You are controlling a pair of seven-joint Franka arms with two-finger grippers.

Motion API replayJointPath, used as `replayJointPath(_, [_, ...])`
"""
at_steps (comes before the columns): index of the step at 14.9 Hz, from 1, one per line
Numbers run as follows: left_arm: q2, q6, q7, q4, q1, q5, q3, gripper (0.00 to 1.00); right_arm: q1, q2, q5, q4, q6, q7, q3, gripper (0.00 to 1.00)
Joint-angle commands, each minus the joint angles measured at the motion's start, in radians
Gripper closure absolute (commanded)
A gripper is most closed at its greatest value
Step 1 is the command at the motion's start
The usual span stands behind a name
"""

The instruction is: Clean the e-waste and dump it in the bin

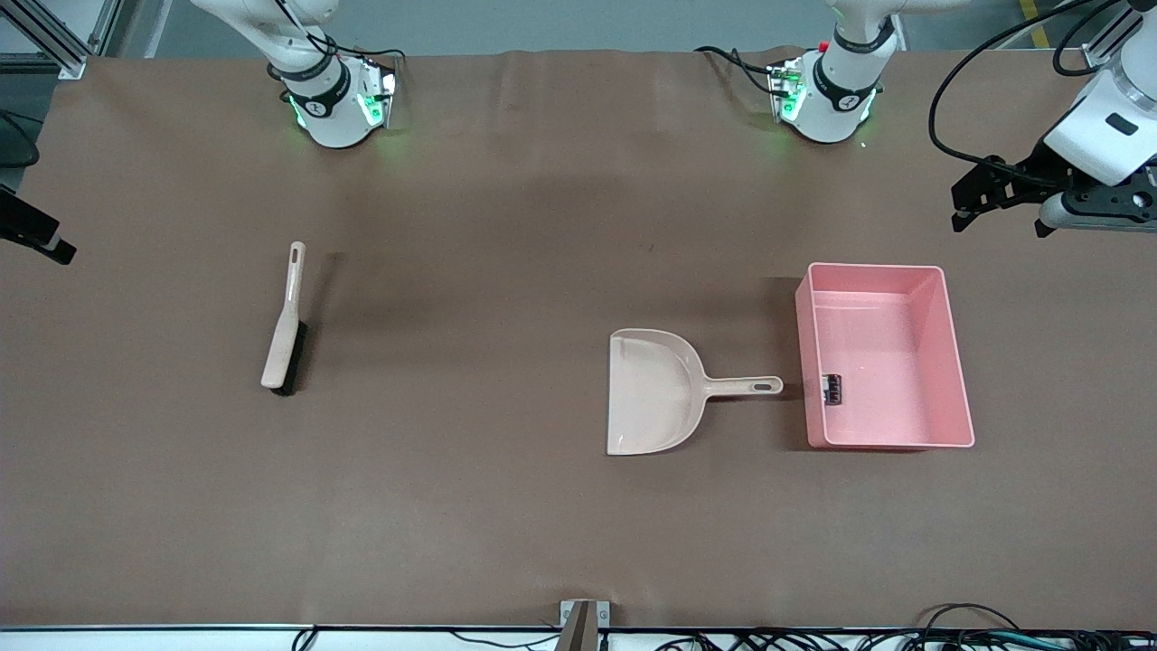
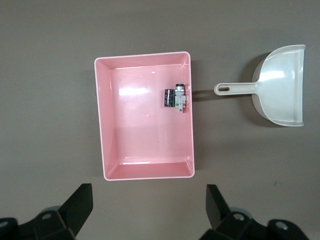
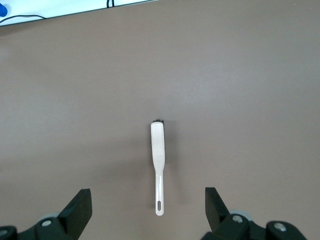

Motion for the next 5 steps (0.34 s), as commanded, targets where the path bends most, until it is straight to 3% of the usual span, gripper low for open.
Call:
replayJointPath(1, [-0.01, -0.045, -0.001, 0.026, -0.001, -0.006, -0.001, 0.0, -0.012, -0.004, 0.004, -0.003, -0.003, -0.004, 0.009, 0.0])
replayJointPath(5, [-0.01, -0.059, -0.012, 0.037, 0.0, -0.032, 0.004, 0.0, -0.015, -0.004, 0.004, -0.003, -0.007, -0.001, 0.009, 0.0])
